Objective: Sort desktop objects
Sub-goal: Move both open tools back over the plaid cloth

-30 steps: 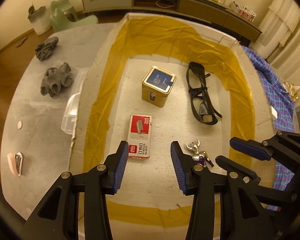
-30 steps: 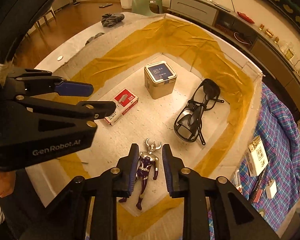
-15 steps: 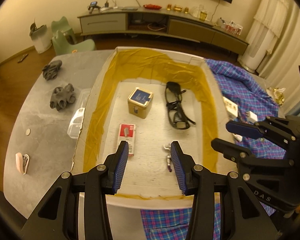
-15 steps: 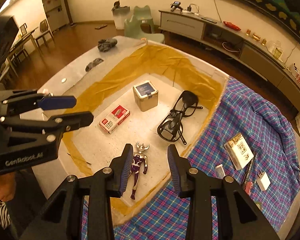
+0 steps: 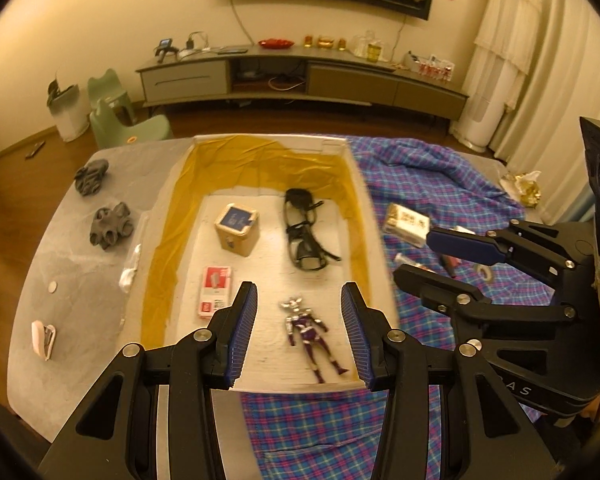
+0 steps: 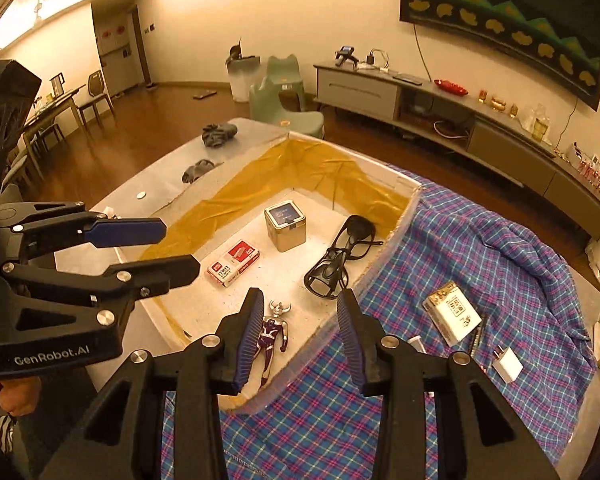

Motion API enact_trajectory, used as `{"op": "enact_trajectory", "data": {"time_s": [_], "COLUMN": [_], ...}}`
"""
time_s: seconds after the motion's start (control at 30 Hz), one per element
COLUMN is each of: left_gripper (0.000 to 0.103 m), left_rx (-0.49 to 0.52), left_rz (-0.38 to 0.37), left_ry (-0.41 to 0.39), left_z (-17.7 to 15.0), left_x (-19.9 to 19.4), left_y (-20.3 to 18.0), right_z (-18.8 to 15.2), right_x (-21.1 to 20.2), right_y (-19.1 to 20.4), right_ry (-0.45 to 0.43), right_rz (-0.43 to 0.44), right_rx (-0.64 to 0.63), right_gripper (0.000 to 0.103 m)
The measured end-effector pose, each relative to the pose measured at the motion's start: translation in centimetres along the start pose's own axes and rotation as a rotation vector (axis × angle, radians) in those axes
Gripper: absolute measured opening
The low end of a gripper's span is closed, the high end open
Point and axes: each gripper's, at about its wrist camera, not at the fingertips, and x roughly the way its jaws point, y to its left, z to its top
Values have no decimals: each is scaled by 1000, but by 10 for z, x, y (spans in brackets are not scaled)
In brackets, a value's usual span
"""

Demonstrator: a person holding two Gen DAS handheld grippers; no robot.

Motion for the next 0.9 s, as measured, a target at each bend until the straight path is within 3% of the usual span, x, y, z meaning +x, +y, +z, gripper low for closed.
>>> {"op": "enact_trajectory", "data": {"time_s": [0.1,0.37,0.6,0.77,0.9], "left_gripper": [47,47,47,52,52], "left_rx": [14,41,90,106,60], "left_rz": [-15,-56,-104,-128,-139], "left_ry": [-10,-3,56,116,199], "left_z": [0,0,-5,-6,-5], "left_x": [-4,2,26,57,95], "left_y": [-14,-55,-100,-134,-153], "right_z": [-7,-36,-83,-121,-151], "right_x": [-9,-26,-56,-58,-40], "right_y": [-10,-48,-118,-170,-198], "right_ry": [-21,-60,-131,-102,-24], "right_rz": [5,17,-8,-59,-104], "right_rx": [21,104,266,369,389], "right_gripper": [46,46,47,49,50]}}
